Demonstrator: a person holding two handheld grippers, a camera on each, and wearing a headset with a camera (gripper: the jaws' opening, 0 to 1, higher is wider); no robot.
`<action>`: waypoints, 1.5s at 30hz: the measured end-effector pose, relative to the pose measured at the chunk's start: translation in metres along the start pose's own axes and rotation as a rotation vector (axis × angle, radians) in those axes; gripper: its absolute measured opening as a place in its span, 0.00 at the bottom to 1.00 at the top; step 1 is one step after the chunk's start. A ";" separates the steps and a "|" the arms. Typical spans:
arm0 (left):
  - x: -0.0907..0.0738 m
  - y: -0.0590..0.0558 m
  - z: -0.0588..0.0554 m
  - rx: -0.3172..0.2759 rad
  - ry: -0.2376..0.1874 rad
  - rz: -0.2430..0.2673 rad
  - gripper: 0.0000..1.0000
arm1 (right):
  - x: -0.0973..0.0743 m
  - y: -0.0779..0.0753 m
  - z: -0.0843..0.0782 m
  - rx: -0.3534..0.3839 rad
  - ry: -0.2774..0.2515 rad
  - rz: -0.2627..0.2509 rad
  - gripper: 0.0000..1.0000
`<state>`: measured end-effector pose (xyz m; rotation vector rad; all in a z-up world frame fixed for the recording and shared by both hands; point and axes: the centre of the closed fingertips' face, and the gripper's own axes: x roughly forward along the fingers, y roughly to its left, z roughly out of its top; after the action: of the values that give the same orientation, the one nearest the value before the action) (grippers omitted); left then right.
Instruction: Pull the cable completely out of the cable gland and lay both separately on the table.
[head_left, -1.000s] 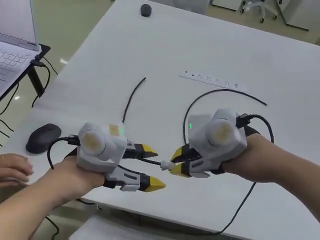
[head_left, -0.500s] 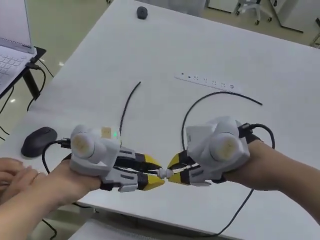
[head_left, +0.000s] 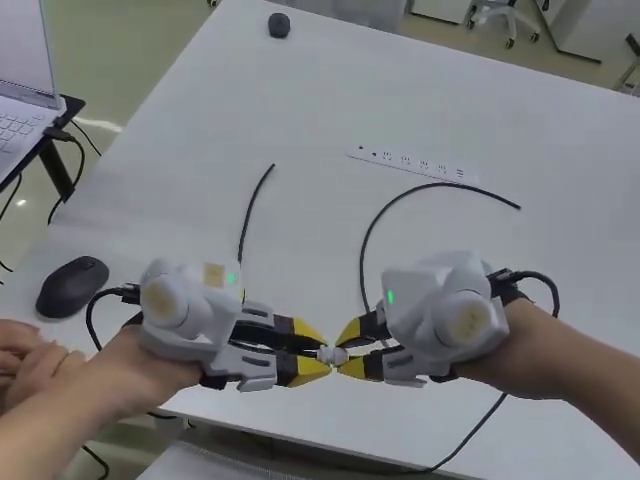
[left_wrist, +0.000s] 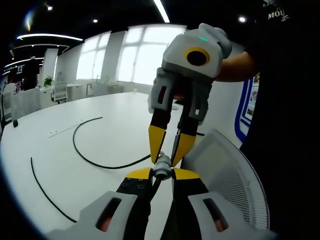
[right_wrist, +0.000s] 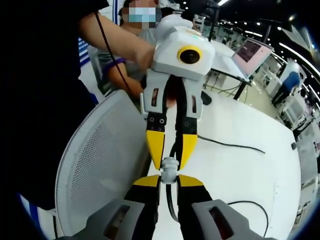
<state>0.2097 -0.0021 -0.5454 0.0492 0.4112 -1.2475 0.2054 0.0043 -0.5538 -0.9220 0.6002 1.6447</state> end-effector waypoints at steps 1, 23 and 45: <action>0.000 0.000 0.000 0.004 0.005 0.002 0.15 | 0.000 -0.001 -0.001 0.013 -0.013 0.000 0.08; 0.005 -0.003 0.031 0.155 0.014 0.009 0.15 | -0.047 -0.027 0.001 0.939 -0.537 0.510 0.11; 0.015 -0.008 0.027 0.163 0.059 0.009 0.15 | -0.041 0.007 0.003 0.682 -0.436 0.483 0.07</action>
<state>0.2137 -0.0252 -0.5234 0.2271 0.3585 -1.2708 0.2023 -0.0189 -0.5190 0.0928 1.0341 1.7950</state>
